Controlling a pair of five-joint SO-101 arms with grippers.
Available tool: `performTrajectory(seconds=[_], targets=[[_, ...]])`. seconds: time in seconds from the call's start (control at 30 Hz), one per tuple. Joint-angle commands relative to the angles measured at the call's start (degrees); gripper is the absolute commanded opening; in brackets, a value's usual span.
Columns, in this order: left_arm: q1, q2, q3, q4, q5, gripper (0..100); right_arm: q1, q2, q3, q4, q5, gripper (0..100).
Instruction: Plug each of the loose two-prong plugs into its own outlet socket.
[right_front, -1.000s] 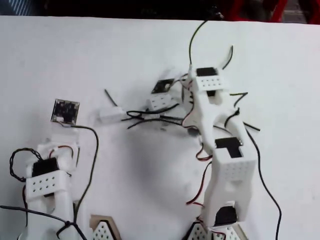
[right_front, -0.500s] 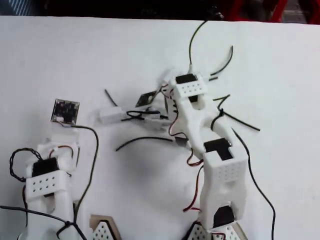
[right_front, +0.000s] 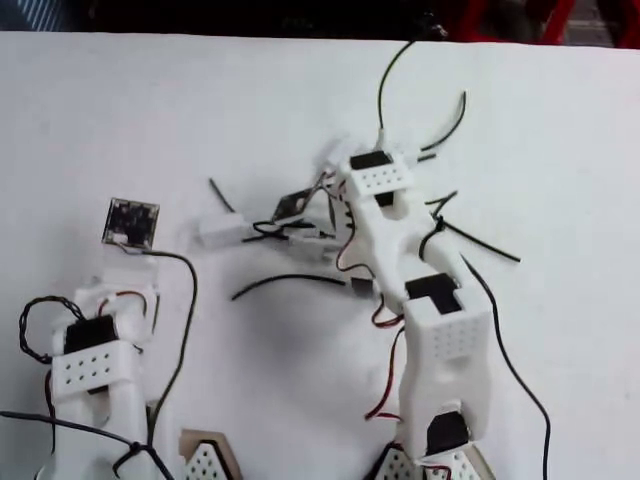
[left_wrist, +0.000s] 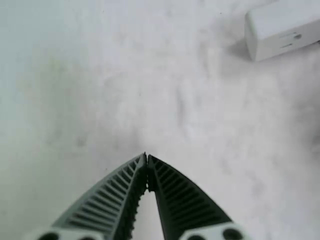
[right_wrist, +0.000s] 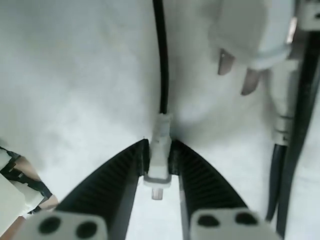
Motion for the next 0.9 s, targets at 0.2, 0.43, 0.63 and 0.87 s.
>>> performTrajectory(seconds=[0.2, 0.43, 0.63, 0.87], targets=[[-0.31, -0.92, -0.26, -0.97, -0.62, 3, 1.63, 0.4, -0.97, -1.8, 0.7, 3.6], [-0.31, -0.92, -0.26, -1.05, -0.62, 3, 1.63, -0.31, -1.14, -1.54, 0.62, 1.8], [-0.22, -0.92, -0.26, -1.05, -0.62, 3, 0.75, -11.21, 0.09, 5.14, 0.18, 1.7], [-0.22, -0.92, -0.26, -1.05, -0.62, 3, -0.84, -30.37, 13.19, 0.22, -6.95, 1.7]])
